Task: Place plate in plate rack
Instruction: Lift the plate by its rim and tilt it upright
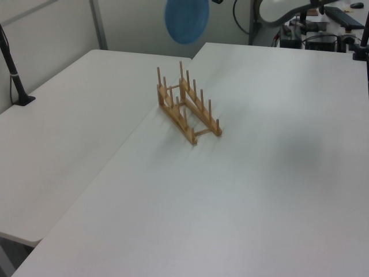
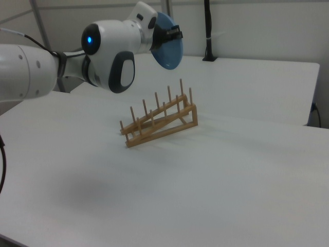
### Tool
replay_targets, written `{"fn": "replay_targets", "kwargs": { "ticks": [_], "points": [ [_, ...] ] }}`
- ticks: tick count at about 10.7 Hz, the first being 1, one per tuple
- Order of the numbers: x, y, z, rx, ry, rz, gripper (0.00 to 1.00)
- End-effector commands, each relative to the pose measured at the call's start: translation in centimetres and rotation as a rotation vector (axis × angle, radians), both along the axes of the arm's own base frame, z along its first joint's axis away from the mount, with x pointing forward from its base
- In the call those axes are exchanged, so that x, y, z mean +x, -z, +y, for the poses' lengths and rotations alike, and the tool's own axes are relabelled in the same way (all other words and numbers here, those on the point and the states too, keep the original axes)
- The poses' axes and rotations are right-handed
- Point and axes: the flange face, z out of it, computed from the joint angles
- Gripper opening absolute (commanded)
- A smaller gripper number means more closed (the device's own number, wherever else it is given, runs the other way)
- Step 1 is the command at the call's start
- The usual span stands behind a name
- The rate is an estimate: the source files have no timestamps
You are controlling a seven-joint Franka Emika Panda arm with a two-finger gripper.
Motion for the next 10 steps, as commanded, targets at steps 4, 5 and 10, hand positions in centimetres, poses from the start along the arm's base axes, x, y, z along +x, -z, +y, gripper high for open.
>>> {"fn": "replay_targets", "kwargs": {
  "ticks": [4, 5, 10],
  "points": [
    [1.0, 6.3, 2.5, -0.029, -0.036, 0.016, 0.0],
    [1.6, 8.2, 2.6, -0.025, -0.038, 0.04, 0.0],
    [2.5, 13.6, 3.3, -0.027, -0.04, 0.038, 0.0]
  ]
}}
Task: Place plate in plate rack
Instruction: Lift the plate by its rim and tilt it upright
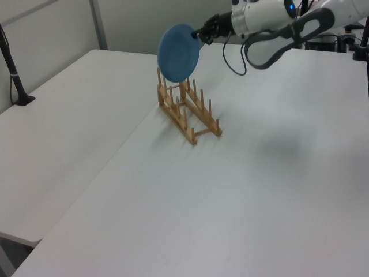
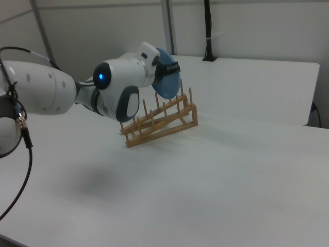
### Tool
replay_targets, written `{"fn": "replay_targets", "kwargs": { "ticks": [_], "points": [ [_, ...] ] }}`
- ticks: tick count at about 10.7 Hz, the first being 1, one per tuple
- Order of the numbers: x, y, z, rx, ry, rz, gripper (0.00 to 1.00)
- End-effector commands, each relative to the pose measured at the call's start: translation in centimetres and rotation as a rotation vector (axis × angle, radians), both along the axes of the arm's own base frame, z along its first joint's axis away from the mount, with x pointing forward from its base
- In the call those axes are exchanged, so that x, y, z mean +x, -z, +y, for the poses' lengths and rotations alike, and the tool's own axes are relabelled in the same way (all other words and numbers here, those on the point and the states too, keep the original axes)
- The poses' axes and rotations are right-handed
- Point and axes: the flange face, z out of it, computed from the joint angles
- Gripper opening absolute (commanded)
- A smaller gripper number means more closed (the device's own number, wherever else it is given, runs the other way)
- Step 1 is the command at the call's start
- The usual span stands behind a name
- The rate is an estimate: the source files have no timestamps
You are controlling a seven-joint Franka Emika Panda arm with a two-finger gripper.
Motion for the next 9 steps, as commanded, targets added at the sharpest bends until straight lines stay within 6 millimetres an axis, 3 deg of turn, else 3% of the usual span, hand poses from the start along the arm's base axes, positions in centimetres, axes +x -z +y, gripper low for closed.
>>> {"fn": "replay_targets", "kwargs": {
  "ticks": [1, 4, 7, 9],
  "points": [
    [0.0, 1.6, 0.0, -0.012, 0.003, -0.023, 0.0],
    [0.0, 1.4, -0.5, -0.01, 0.013, -0.027, 0.0],
    [-0.6, -1.6, -1.0, 0.028, 0.041, -0.075, 0.0],
    [-0.6, -1.6, -1.1, 0.027, 0.042, -0.076, 0.0]
  ]
}}
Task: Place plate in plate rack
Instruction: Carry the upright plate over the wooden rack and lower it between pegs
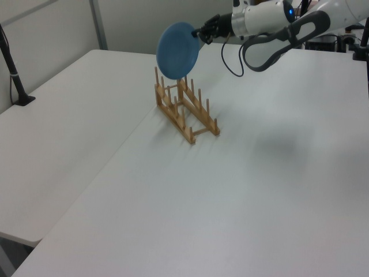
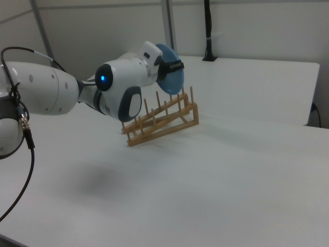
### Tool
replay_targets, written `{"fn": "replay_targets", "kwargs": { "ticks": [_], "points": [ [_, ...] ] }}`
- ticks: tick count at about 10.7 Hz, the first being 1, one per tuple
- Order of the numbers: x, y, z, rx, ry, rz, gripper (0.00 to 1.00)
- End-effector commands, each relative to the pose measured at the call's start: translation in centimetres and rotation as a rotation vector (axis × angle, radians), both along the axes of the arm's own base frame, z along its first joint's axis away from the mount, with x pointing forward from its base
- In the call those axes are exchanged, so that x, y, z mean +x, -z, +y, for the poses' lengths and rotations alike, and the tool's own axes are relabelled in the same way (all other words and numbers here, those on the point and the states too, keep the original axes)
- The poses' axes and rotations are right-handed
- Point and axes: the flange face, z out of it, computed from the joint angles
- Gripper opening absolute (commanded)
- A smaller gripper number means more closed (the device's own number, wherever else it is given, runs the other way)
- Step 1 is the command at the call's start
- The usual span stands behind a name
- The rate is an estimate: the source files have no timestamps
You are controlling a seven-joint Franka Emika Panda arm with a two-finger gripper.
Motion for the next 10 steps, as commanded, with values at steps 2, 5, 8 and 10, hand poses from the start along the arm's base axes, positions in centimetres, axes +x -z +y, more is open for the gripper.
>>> {"fn": "replay_targets", "kwargs": {
  "ticks": [2, 5, 8, 10],
  "points": [
    [-0.8, -0.7, -0.8, 0.015, 0.033, -0.019, 0.0],
    [-0.9, -0.4, -0.6, 0.027, 0.05, -0.018, 0.0],
    [-0.8, 0.4, 0.8, 0.027, 0.033, -0.004, 0.0],
    [-0.5, 1.4, 0.9, 0.026, 0.031, 0.009, 0.0]
  ]
}}
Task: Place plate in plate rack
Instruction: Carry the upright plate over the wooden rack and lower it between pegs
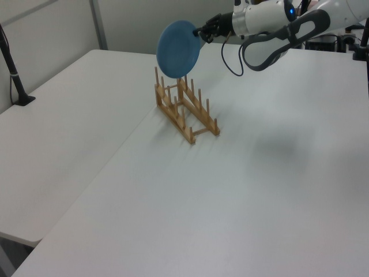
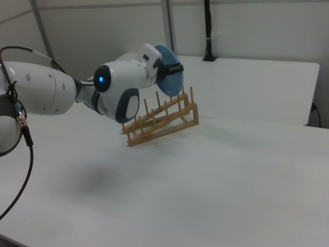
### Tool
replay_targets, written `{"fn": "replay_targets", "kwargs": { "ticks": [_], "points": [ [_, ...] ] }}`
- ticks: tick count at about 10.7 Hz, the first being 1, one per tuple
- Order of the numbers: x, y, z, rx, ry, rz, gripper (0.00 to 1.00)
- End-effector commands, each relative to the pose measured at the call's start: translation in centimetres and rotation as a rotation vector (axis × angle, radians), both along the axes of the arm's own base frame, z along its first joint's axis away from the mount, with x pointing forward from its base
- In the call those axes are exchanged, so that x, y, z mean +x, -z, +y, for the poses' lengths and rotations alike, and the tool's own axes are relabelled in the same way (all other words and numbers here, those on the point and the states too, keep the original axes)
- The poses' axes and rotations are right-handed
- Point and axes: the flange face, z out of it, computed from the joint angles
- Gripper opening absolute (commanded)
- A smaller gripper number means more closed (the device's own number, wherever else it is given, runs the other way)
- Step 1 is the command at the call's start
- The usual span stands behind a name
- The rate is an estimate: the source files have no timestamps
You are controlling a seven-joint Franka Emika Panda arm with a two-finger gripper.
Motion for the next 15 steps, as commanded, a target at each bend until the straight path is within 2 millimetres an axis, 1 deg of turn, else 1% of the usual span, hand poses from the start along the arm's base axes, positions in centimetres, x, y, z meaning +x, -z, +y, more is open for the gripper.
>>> {"fn": "replay_targets", "kwargs": {
  "ticks": [1, 3, 6, 8, 11, 13, 14, 15],
  "points": [
    [-0.1, 1.4, 0.8, 0.0, 0.003, 0.008, 0.0],
    [0.2, 2.1, 0.7, 0.01, 0.011, 0.013, 0.0],
    [0.3, 1.8, 0.5, 0.018, 0.019, 0.004, 0.0],
    [0.2, 1.4, -0.1, 0.023, 0.033, -0.003, 0.0],
    [0.3, 0.6, 0.2, 0.025, 0.037, -0.019, 0.0],
    [0.2, 0.0, 0.6, -0.007, 0.05, -0.028, 0.0],
    [0.2, -0.1, 0.7, -0.011, 0.06, -0.029, 0.0],
    [0.3, 0.5, 0.9, -0.009, 0.061, -0.022, 0.0]
  ]
}}
